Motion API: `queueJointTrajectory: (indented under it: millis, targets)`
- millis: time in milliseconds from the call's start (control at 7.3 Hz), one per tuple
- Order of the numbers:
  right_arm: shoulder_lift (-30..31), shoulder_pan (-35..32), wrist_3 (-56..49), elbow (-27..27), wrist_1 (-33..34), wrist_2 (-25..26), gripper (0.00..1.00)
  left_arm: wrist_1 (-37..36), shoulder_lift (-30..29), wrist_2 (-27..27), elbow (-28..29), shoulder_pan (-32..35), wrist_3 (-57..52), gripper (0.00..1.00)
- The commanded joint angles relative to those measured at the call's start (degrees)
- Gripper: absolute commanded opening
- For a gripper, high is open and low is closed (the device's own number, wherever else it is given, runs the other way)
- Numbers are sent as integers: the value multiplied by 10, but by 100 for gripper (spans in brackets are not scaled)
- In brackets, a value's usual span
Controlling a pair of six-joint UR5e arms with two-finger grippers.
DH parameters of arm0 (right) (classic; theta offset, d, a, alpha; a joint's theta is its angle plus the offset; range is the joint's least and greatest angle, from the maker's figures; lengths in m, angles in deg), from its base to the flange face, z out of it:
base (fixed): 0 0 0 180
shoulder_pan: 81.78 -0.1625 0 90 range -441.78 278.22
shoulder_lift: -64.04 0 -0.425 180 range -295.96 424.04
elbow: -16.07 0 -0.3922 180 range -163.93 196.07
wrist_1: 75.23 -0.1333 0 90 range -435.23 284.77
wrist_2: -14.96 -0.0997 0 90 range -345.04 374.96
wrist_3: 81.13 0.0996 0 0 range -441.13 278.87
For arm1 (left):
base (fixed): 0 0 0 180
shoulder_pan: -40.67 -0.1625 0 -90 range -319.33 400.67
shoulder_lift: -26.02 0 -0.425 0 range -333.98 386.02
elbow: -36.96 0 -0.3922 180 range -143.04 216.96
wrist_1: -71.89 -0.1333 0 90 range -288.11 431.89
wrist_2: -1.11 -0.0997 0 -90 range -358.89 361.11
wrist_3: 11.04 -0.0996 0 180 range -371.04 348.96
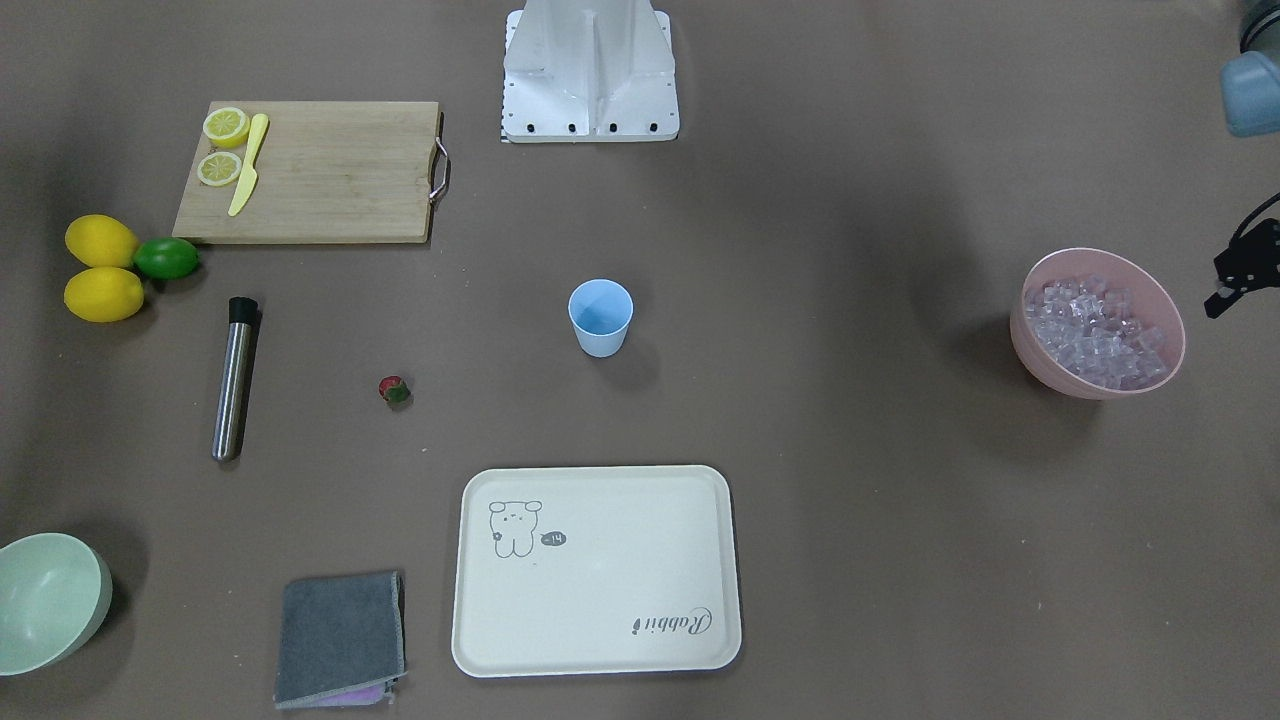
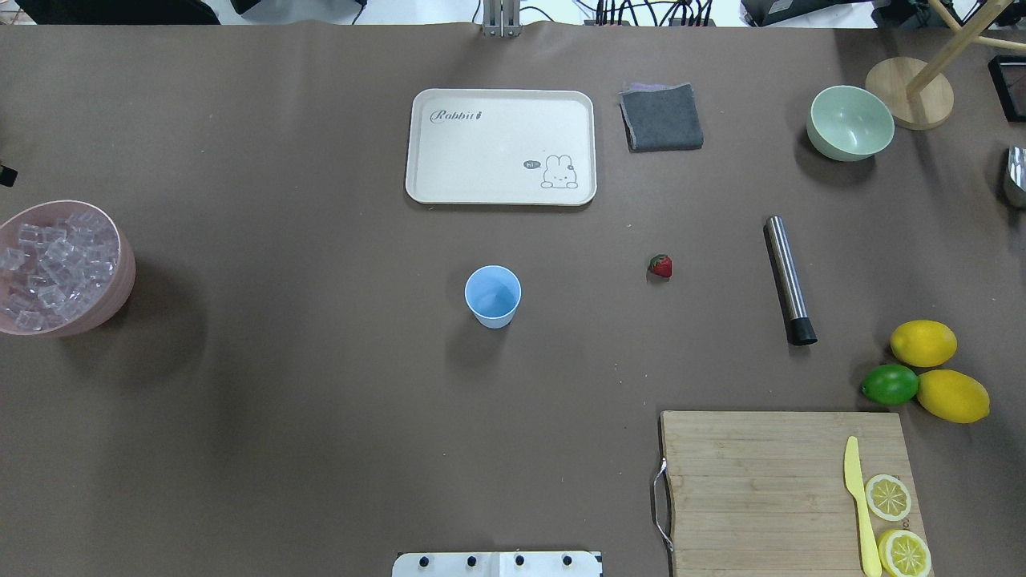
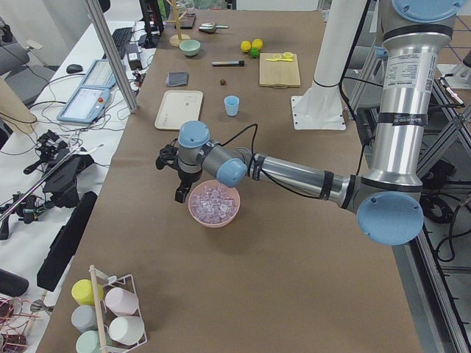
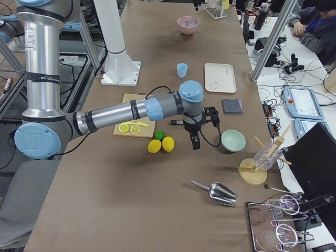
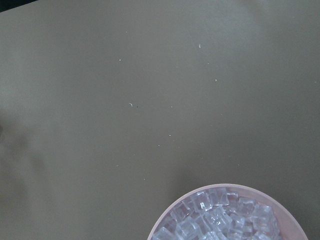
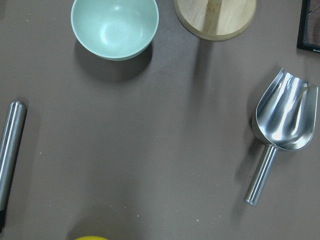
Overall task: Mash ice and strawberries in cup
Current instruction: 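Lower the left gripper into the pink ice bowl and grasp an ice cube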
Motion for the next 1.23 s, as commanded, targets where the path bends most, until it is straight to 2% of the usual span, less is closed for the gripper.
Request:
queueJointTrajectory:
  millis: [0, 137, 274, 822, 1096]
  targets:
    - [3, 7, 10, 1, -18, -1, 100, 52, 50, -12, -10, -44, 71, 98]
    - [4, 7, 10, -1, -25, -4, 100, 96, 84, -12, -10, -67, 100, 98]
    - [5, 7, 8, 0, -25, -5, 100, 107, 91, -13, -9, -80, 125, 98]
    - [9, 8, 9, -2, -40, -3, 100, 132, 92, -18, 8, -100, 138, 95]
    - [9, 8, 9, -3, -40, -1, 100, 166, 91, -18, 29, -116, 139, 82]
